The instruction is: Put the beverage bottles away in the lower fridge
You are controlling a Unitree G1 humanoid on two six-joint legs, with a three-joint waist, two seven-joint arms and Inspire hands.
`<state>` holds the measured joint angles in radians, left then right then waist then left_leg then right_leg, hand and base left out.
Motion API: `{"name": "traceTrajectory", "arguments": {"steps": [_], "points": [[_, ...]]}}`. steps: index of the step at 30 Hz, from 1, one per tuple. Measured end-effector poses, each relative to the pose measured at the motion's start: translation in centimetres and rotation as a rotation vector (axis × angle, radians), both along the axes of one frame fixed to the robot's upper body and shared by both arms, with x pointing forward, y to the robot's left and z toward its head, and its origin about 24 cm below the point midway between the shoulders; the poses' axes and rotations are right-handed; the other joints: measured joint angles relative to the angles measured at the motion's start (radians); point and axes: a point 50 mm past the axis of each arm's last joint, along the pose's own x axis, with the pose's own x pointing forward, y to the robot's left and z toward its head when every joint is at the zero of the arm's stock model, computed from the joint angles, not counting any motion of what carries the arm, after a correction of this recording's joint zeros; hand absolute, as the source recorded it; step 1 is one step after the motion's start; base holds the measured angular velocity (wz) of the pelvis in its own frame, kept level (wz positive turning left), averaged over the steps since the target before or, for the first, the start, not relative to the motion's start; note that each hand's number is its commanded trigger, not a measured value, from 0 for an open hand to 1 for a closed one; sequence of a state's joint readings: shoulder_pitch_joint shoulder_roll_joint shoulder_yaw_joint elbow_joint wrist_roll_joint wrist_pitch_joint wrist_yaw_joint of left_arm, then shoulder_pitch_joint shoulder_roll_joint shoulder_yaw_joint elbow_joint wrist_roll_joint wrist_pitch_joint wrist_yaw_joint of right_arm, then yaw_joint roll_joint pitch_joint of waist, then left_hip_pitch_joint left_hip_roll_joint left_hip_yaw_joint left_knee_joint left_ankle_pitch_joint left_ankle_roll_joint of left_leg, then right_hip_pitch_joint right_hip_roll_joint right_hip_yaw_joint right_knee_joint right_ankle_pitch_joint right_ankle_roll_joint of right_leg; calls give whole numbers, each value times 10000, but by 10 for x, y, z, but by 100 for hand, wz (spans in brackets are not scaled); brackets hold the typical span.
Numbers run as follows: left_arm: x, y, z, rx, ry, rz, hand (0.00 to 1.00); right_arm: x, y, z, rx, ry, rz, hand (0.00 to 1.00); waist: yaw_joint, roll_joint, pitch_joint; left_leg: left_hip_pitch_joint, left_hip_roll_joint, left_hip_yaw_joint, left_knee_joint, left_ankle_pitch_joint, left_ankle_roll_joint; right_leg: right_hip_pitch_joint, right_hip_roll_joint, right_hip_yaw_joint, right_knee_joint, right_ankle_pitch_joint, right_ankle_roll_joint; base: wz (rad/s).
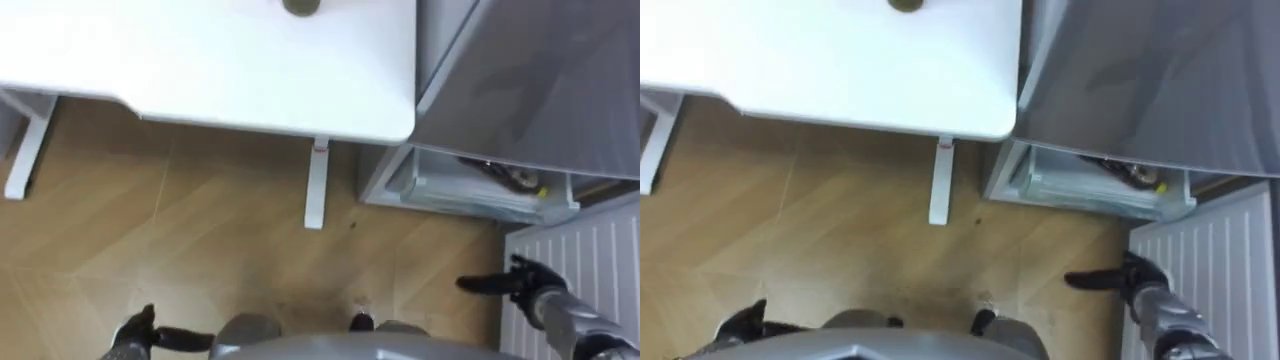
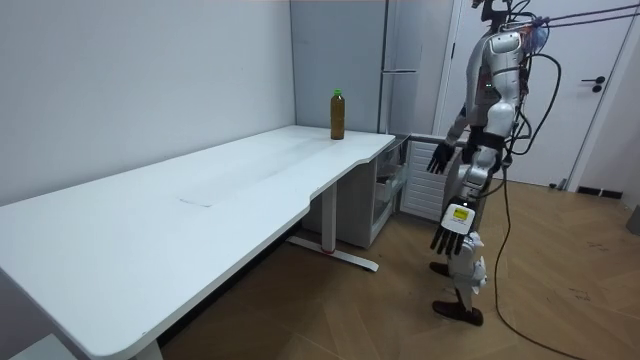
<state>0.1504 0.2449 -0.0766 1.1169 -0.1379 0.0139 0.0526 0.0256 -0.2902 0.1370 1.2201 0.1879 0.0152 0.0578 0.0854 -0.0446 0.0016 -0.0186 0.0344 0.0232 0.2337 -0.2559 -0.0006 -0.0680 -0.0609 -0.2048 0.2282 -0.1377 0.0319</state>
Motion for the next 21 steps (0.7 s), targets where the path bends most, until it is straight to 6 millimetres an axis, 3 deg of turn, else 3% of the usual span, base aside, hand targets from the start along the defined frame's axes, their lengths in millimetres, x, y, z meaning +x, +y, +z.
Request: {"name": "traceTrajectory", "arguments": {"steps": [4,13,21], "points": [[-14,-8,-3,-32,96,474,0,-29,16,-9,359,621,70,0,-21,104,37,606,31,63,-229,-1,-2,532,60,48,-128,-6,10,-3],[-54,-13,-7,184,1391,709,0,-39,27,-14,376,660,-671,0,-273,207,14,986,48,9,-304,9,-28,1107,137,65,-550,29,54,2],[-57,-15,-8,207,1804,1377,0,-56,30,-17,619,1072,-2010,0,-310,253,-6,1093,57,14,-370,8,-29,1238,172,97,-723,52,72,0]]}}
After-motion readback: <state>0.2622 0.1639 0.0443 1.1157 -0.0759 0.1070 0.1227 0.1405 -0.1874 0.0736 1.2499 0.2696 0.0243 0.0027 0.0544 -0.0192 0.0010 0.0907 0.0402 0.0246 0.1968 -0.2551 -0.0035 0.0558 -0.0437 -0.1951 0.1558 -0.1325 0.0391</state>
